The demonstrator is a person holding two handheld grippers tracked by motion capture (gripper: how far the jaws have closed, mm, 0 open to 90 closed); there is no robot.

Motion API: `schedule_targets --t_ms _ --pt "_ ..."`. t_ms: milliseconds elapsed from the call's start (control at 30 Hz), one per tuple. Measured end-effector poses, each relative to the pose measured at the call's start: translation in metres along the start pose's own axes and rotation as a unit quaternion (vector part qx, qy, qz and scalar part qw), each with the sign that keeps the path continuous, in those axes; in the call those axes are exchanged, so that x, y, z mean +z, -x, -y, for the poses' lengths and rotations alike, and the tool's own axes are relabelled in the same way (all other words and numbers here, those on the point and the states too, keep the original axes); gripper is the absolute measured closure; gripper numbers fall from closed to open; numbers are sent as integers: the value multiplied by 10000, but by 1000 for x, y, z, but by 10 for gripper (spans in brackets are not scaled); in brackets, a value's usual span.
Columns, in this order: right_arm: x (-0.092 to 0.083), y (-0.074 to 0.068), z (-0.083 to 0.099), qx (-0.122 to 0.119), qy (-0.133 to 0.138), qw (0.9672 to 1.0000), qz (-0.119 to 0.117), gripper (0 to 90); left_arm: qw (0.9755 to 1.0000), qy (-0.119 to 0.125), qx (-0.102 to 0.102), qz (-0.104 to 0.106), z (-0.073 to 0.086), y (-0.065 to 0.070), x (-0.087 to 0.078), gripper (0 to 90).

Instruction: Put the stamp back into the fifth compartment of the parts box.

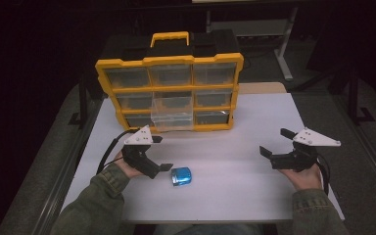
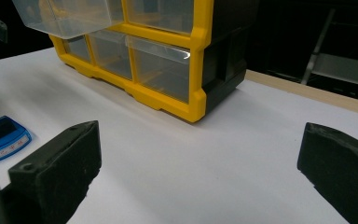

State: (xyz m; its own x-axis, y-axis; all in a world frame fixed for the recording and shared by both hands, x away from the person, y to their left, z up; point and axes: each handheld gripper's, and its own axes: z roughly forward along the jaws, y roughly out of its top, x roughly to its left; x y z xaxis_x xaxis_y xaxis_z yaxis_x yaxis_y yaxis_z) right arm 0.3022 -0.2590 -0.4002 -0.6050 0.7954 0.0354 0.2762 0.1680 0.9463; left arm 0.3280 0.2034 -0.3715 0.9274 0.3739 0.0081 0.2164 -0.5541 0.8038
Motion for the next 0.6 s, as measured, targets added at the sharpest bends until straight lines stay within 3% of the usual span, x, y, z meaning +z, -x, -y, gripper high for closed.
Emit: schedule_targets --t_ms 600 --pt "1 -3 1 -57 -83 9999 -31 0 9989 -339 105 292 0 7 25 0"
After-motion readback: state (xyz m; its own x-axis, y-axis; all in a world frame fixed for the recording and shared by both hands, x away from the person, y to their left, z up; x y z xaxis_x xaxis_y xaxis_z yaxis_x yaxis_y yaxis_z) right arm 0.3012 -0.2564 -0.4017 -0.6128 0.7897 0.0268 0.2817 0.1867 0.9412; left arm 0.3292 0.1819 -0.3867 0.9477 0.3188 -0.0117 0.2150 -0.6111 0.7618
